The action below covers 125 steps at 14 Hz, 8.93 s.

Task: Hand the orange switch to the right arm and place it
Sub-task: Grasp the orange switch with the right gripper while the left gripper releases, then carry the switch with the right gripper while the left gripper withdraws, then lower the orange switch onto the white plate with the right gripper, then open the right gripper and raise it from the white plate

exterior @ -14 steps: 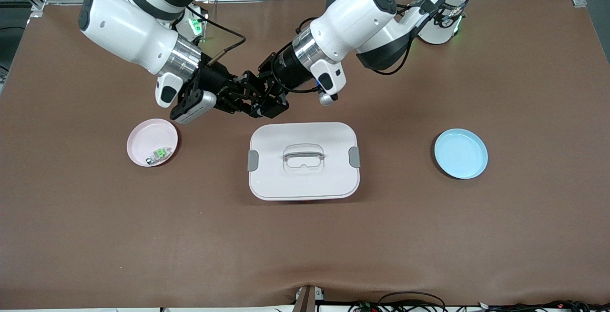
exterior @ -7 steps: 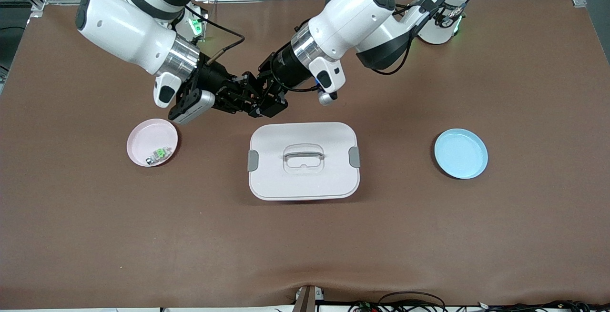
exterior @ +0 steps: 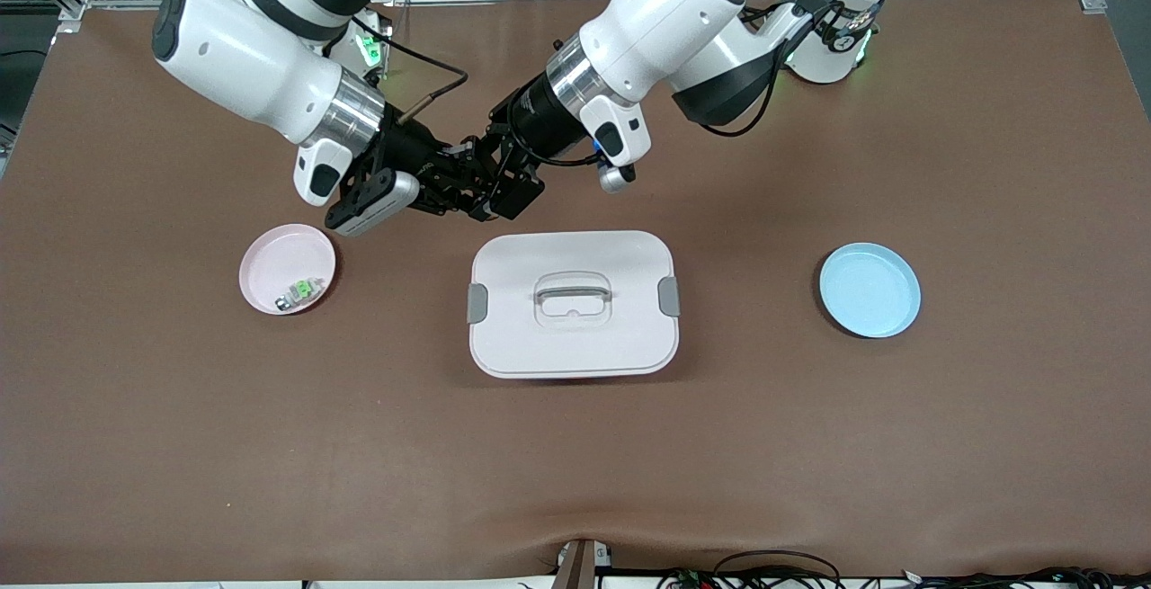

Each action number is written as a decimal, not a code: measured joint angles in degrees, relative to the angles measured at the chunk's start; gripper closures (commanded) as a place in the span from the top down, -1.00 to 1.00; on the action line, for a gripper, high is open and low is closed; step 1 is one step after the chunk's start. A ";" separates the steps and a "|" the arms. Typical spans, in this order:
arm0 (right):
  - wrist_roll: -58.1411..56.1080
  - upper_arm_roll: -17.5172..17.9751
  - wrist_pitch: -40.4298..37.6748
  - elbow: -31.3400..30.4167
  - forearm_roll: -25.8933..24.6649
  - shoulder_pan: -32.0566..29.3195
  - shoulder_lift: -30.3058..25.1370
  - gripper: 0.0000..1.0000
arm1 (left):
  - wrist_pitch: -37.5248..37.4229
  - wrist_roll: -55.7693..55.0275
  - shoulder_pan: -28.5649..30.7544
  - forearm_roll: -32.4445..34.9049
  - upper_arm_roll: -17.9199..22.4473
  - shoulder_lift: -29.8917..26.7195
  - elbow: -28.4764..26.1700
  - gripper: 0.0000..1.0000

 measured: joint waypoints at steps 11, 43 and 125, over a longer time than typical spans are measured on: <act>-50.15 -0.71 -20.17 3.77 -24.71 -14.78 0.05 -1.00 | -10.25 0.00 4.30 7.83 0.44 -2.51 0.29 1.00; -82.95 -0.69 -10.80 -13.41 -39.42 -33.19 -0.26 -1.00 | -51.64 109.22 45.37 11.15 0.85 -23.44 -17.11 1.00; -12.03 -0.03 -38.04 11.52 -40.00 -32.05 -0.65 1.00 | -60.28 119.84 24.16 17.01 24.94 -32.14 -15.40 1.00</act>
